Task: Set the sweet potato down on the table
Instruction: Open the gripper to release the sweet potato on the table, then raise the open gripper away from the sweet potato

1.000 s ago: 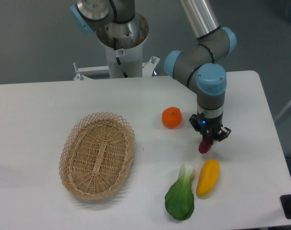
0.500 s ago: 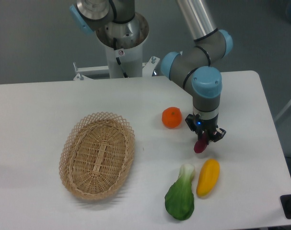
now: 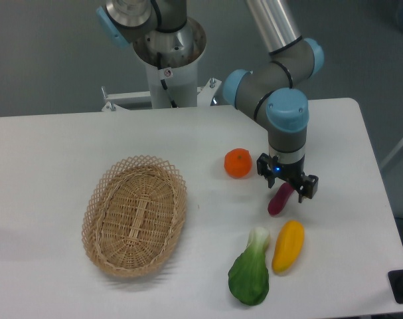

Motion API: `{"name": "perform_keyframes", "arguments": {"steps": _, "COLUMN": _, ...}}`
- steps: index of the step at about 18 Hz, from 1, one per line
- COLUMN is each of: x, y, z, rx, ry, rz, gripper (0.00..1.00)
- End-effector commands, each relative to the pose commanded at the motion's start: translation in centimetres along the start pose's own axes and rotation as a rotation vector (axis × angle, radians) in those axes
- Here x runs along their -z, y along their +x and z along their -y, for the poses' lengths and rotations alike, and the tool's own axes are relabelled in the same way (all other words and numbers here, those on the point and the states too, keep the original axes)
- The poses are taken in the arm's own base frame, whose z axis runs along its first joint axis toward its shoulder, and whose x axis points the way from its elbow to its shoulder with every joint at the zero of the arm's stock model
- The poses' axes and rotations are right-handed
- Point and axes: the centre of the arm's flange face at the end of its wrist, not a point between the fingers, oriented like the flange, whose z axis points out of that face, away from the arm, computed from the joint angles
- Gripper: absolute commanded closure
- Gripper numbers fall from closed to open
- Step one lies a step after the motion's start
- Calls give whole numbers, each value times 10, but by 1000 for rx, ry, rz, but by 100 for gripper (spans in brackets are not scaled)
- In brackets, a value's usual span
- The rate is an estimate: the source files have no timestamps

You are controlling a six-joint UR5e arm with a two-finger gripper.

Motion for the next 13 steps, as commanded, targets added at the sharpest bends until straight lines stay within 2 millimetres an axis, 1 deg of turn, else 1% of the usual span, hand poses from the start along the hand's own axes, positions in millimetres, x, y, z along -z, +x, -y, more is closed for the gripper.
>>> {"name": "perform_keyframes", "arguments": {"steps": 4, "x": 34, "y": -19, "z": 4, "rx": 0, "ry": 23, "rz": 70, "gripper": 0}}
{"name": "perform_keyframes", "arguments": {"steps": 6, "x": 55, "y": -35, "z": 6, "rx": 2, "ry": 30, "rz": 116, "gripper": 0}}
{"name": "perform_keyframes", "arguments": {"steps": 7, "x": 69, "y": -45, "z": 6, "rx": 4, "ry": 36, "rz": 141, "gripper": 0}}
{"name": "perform_keyframes", "arguments": {"steps": 10, "x": 93, "y": -57, "z": 5, "rx": -4, "ry": 26, "rz": 132, "gripper": 0}}
{"name": "perform_keyframes", "arguments": {"steps": 13, "x": 110, "y": -73, "z": -21, "rx": 0, "ry": -10, "rz": 98, "gripper": 0}}
